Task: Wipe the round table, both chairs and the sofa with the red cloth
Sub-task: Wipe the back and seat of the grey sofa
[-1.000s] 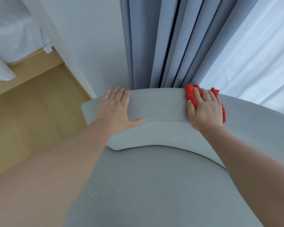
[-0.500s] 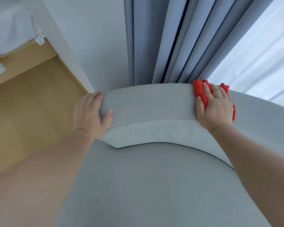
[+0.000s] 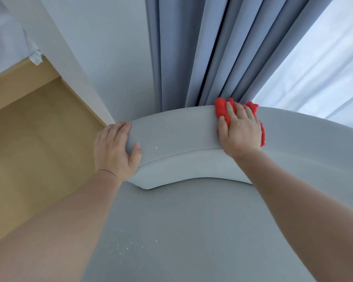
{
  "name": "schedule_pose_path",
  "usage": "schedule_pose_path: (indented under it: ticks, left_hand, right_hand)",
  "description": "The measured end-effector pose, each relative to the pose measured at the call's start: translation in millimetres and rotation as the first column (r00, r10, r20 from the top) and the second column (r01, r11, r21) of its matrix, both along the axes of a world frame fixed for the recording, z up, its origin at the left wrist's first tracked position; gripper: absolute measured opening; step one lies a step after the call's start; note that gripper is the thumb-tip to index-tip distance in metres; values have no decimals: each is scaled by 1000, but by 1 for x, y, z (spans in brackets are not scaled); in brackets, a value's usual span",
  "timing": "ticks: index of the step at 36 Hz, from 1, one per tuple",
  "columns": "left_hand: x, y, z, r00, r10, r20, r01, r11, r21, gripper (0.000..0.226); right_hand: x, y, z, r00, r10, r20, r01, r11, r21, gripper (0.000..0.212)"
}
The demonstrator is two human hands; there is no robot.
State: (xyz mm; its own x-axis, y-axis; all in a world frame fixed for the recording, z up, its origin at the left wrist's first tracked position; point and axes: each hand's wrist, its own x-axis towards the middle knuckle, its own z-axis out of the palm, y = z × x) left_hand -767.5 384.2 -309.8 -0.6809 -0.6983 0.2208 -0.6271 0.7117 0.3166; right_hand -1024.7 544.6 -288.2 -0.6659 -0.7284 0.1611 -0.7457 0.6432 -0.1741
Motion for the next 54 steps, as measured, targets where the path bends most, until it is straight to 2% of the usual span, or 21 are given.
schedule_pose_path:
  ticks: [4, 18, 26, 31, 37, 42, 49, 54]
  left_hand:
    - [1, 0, 0, 1000, -7, -3, 7, 1000, 3, 58]
    - [1, 0, -2, 1000, -7, -22, 7, 1000, -13, 58]
    - [0, -2, -3, 997, -19, -72, 17, 1000, -24, 57]
    - [2, -3, -6, 997, -19, -71, 18, 1000, -4, 56]
    - [1, -3, -4, 995, -16, -94, 17, 1000, 19, 54]
    - [3, 0, -1, 995, -7, -98, 16, 995, 95, 57]
    - [82, 11, -1, 995, 46, -87, -27, 979, 204, 54]
    - [131, 8, -7, 999, 36, -19, -31, 975, 220, 51]
  right_hand:
    - [24, -16, -2, 997, 77, -5, -77, 997, 11, 57]
    - [20, -16, -4, 997, 79, 16, -80, 996, 41, 63]
    - [21, -18, -5, 998, 64, 3, -64, 998, 4, 62]
    - [27, -21, -4, 999, 37, 8, -37, 999, -7, 63]
    - [80, -50, -6, 992, 124, 14, -123, 990, -73, 59]
    - [81, -47, -4, 993, 101, 54, -99, 995, -28, 64]
    - [102, -53, 2, 995, 10, 96, -9, 1000, -7, 61]
    - [162, -76, 2, 984, 144, 107, -141, 990, -28, 67]
